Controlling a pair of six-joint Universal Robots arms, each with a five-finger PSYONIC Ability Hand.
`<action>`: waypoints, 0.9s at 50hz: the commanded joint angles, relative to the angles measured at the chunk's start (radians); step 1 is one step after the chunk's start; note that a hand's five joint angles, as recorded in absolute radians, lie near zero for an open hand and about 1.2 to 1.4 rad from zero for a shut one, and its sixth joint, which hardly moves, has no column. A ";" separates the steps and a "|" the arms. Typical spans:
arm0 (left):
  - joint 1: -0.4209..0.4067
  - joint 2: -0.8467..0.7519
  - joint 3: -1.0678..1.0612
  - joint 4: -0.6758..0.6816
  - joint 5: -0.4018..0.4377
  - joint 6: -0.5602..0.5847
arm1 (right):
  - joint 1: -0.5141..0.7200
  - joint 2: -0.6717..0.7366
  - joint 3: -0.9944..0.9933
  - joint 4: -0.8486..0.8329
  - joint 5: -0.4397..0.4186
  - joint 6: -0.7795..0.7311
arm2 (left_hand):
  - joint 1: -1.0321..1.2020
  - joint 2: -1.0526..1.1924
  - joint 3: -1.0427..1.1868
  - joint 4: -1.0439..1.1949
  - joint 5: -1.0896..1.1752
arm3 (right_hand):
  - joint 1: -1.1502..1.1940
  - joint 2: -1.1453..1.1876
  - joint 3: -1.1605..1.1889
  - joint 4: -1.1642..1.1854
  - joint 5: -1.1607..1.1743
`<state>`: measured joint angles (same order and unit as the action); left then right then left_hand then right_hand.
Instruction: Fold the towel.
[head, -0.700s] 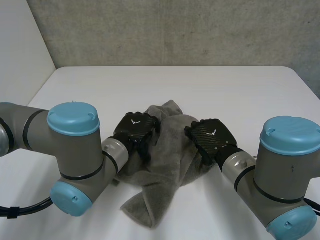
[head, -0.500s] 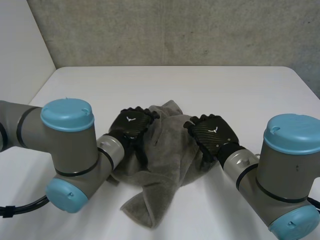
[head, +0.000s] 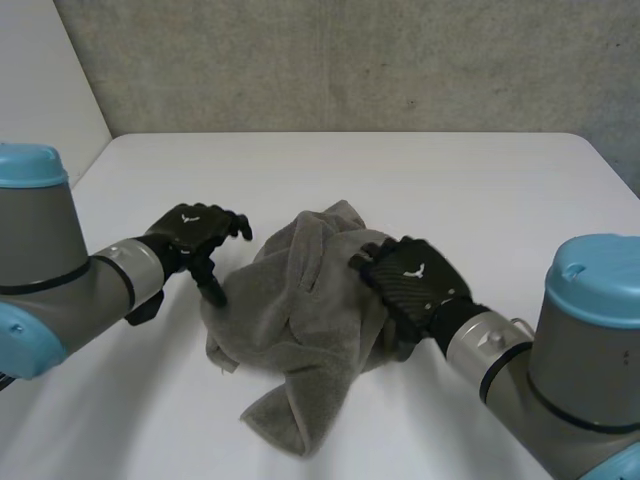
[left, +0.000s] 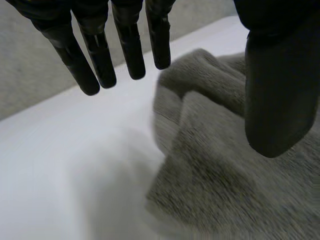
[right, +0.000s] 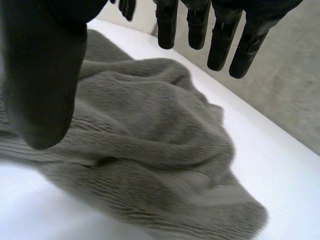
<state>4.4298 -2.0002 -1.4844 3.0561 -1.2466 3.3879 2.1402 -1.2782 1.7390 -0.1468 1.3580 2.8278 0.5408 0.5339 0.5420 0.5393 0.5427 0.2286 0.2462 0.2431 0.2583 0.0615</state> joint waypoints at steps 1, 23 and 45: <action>0.083 0.008 -0.057 -0.057 0.056 0.059 | 0.093 0.006 0.007 0.050 -0.056 -0.005 | 0.095 0.102 0.094 0.097 -0.081 | -0.054 -0.072 -0.069 -0.084 -0.062; 0.065 -0.037 -0.145 0.092 0.047 0.102 | 0.175 0.161 0.016 -0.002 -0.119 -0.219 | 0.051 0.058 0.050 0.053 -0.125 | 0.123 0.106 0.109 0.094 0.116; -0.089 -0.149 -0.037 0.153 -0.069 0.073 | 0.147 0.036 -0.021 -0.135 0.055 -0.205 | 0.609 0.616 0.608 0.610 0.433 | 1.168 1.150 1.153 1.138 1.160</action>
<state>4.3829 -2.1263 -1.5620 3.1891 -1.2311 3.4694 2.2945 -1.1819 1.7382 -0.2863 1.3971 2.6220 1.2380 1.2362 1.2392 1.2320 1.2311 1.3110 1.2671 1.2867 1.3378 1.1317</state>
